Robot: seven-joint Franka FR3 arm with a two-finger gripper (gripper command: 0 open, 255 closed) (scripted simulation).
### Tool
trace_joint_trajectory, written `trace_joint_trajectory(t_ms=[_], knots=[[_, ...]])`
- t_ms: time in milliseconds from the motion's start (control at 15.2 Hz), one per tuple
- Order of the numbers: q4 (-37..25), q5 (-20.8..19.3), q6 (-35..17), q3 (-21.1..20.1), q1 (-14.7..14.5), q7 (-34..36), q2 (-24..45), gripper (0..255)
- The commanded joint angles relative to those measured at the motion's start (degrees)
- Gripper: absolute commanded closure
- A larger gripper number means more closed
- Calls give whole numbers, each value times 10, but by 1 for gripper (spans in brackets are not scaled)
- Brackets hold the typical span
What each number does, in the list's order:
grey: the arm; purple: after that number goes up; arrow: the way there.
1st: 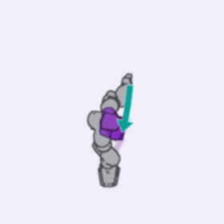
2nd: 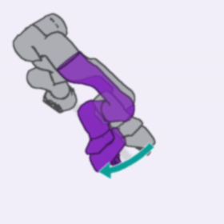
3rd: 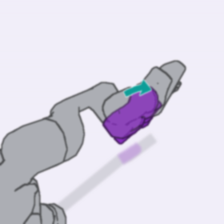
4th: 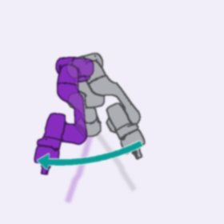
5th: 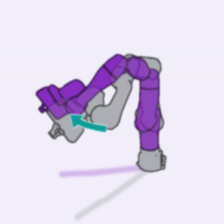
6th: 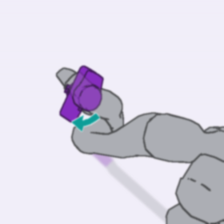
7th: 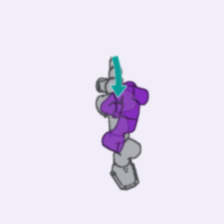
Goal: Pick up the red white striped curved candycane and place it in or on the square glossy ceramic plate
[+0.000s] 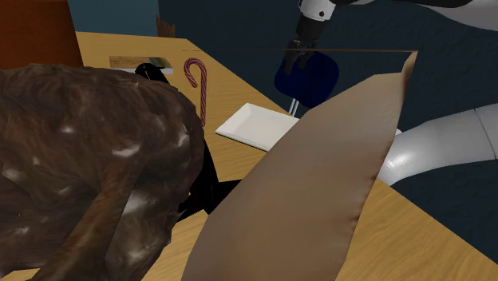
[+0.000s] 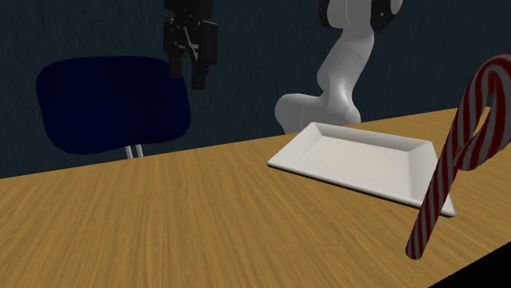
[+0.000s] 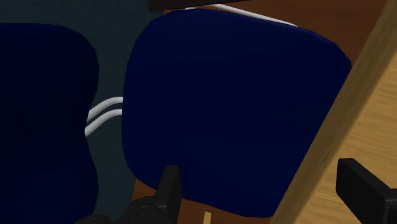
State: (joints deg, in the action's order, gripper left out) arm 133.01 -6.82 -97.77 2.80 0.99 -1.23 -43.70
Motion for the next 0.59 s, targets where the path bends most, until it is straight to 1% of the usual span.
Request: trace_joint_trajectory(t_ms=[0,528], knots=[[0,0,0,0,0,0,0,0],[-70,53,25,-75,-48,48,60,0]])
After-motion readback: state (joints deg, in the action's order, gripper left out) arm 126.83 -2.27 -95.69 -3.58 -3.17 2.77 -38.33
